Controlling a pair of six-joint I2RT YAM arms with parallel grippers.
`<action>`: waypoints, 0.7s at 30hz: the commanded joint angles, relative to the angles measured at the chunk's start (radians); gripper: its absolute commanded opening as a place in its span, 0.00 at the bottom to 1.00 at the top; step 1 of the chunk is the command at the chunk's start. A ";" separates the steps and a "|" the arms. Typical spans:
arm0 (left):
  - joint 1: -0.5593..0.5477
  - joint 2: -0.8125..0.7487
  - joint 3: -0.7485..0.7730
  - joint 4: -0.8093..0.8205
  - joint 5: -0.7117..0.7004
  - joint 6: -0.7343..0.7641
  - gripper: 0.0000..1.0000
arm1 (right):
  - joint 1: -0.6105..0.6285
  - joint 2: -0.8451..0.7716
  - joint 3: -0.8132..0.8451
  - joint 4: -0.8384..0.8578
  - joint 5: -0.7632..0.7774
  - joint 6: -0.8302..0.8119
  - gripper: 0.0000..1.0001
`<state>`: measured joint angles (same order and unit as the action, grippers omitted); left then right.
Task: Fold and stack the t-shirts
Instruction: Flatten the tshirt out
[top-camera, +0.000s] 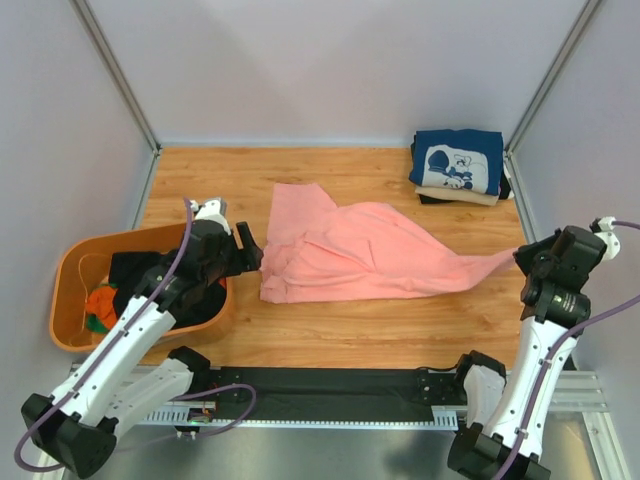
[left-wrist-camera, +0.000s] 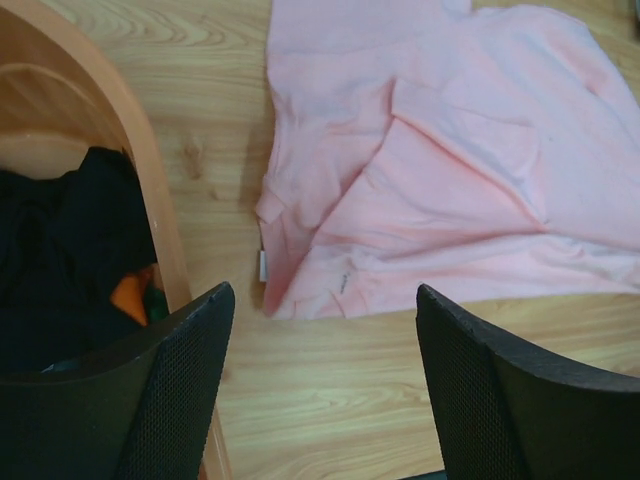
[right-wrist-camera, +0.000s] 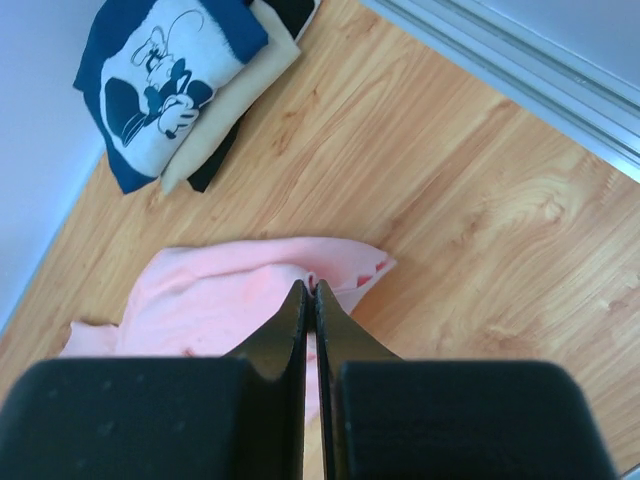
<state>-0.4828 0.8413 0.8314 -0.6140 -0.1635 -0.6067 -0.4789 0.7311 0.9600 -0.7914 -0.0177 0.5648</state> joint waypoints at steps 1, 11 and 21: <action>-0.002 0.045 0.061 0.011 -0.024 -0.065 0.79 | -0.017 0.007 -0.013 0.064 -0.020 0.035 0.00; -0.031 0.418 0.117 0.221 0.044 -0.007 0.66 | -0.017 0.062 -0.093 0.184 -0.185 0.060 0.00; -0.062 0.841 0.301 0.375 0.145 0.110 0.65 | -0.015 0.123 -0.119 0.267 -0.340 0.043 0.00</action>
<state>-0.5388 1.6329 1.0748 -0.3351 -0.0593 -0.5503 -0.4923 0.8471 0.8326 -0.5987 -0.2840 0.6094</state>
